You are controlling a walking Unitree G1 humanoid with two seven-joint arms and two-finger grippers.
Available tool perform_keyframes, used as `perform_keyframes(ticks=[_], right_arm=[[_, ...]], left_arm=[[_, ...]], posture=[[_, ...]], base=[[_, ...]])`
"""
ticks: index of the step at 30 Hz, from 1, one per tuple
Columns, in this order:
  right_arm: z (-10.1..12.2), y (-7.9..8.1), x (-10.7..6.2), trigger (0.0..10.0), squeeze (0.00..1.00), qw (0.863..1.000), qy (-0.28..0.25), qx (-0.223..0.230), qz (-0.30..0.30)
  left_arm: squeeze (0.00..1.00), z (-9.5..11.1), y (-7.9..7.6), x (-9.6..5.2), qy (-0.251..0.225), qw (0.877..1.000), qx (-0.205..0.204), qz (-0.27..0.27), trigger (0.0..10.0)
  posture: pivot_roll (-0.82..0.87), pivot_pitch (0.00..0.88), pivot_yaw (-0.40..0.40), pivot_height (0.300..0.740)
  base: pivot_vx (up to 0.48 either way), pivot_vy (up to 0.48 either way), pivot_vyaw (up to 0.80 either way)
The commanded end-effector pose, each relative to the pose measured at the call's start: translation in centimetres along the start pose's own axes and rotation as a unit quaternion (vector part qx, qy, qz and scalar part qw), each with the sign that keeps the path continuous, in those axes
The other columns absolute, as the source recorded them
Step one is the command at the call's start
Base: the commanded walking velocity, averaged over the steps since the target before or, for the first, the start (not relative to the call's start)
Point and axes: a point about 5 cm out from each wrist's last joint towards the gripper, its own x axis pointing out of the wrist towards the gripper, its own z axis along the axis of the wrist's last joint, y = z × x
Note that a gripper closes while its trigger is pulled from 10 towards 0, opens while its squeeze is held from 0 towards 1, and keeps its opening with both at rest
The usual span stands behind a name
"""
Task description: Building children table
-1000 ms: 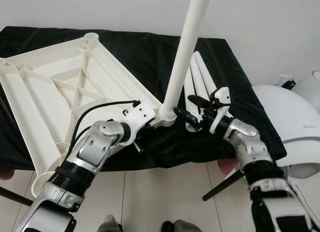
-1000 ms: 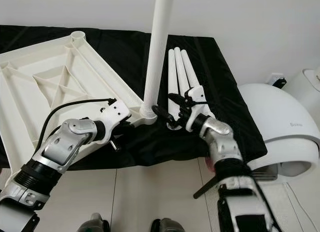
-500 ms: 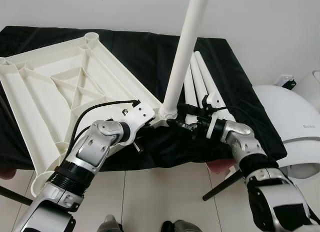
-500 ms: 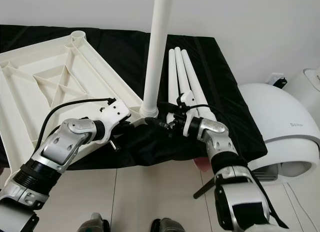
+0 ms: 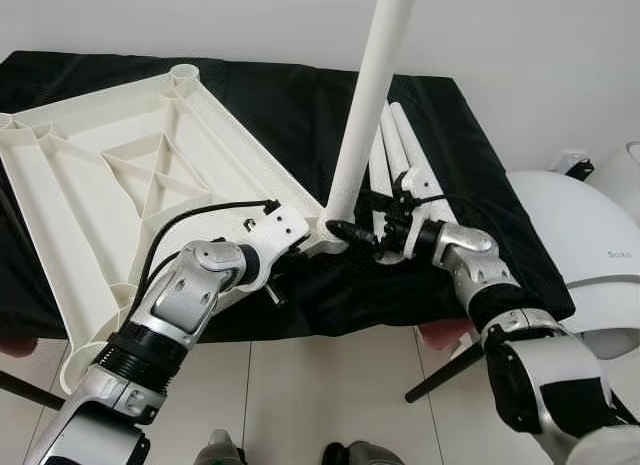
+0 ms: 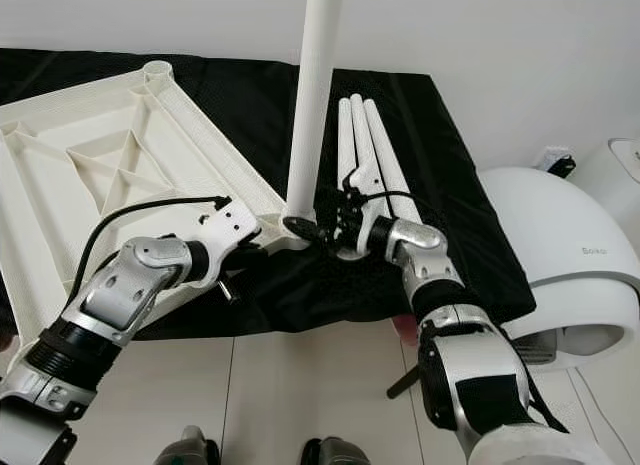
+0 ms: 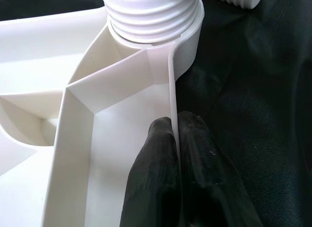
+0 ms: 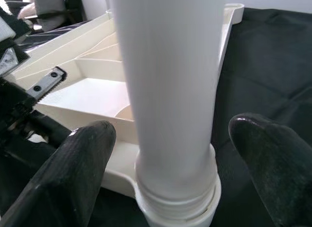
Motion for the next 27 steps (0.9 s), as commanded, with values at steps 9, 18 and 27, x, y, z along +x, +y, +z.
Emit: perform_keyframes(ticks=[9,18,27], right_arm=[[0.3,-0.4,0.3,10.0,0.0,1.0,0.015,-0.02,-0.001],[-0.3,0.1,0.8,10.0,0.0,0.999,0.028,-0.021,-0.004],[-1.4,0.6,1.3,10.0,0.0,0.997,0.062,-0.043,-0.023]], left_arm=[[0.0,0.9,0.0,-0.3,-0.008,1.0,0.025,0.004,10.0],[0.0,1.0,-0.1,-0.3,-0.01,1.0,0.026,0.001,10.0],[0.0,0.8,-0.3,-0.5,-0.007,1.0,0.026,-0.004,10.0]], posture=[[0.04,0.044,-0.032,0.74],[0.04,0.049,-0.032,0.74],[0.04,0.061,-0.035,0.74]], base=[[0.0,0.0,0.0],[0.0,0.0,0.0],[0.0,0.0,0.0]])
